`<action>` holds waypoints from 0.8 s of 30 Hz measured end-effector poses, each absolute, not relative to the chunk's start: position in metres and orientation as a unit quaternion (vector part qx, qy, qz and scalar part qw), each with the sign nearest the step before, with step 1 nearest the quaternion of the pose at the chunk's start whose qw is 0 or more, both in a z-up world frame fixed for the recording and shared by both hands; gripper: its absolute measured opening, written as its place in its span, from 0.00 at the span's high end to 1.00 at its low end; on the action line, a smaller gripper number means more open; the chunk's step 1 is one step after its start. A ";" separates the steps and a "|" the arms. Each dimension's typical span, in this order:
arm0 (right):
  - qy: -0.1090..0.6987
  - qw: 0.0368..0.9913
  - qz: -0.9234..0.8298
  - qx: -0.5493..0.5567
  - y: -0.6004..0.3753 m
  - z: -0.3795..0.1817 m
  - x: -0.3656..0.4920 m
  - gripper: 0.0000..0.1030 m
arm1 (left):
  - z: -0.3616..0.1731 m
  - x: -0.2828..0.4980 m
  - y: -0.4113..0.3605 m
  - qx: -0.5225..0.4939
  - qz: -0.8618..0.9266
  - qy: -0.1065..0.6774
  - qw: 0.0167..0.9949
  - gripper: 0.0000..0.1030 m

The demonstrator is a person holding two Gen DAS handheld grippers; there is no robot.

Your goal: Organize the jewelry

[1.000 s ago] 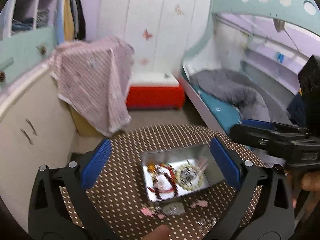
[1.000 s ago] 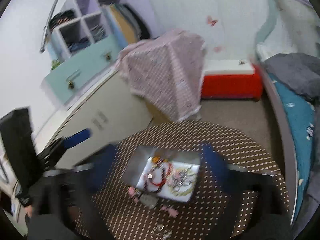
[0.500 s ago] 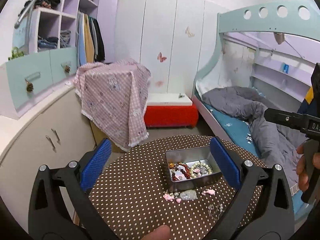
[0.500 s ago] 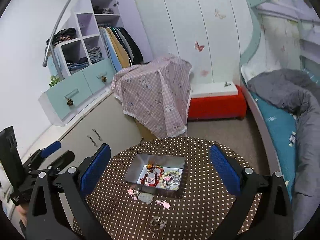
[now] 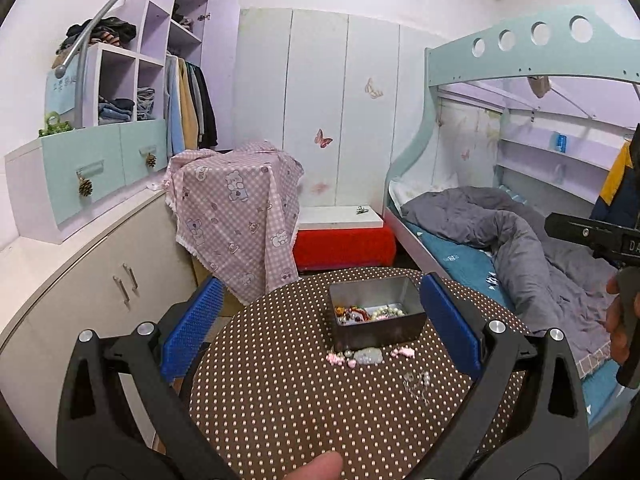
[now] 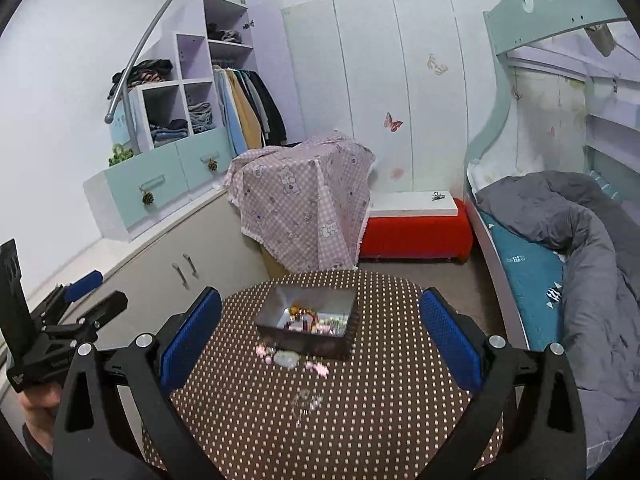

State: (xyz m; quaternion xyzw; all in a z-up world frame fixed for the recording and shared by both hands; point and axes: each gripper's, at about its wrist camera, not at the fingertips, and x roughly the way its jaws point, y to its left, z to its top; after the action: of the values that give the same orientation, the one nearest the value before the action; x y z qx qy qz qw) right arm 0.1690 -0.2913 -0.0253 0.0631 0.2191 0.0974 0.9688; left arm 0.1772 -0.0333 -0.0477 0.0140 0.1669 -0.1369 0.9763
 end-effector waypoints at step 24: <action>0.257 0.962 0.078 0.045 -0.284 -0.093 0.133 0.07 | -0.107 0.130 -0.017 0.002 -0.123 0.191 0.974 0.06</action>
State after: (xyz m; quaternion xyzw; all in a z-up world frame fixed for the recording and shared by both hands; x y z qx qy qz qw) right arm 0.1328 -0.2843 -0.0931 0.0454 0.2574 0.0783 0.9620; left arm 0.1303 -0.0174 -0.1065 0.0016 0.1912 -0.1231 0.9738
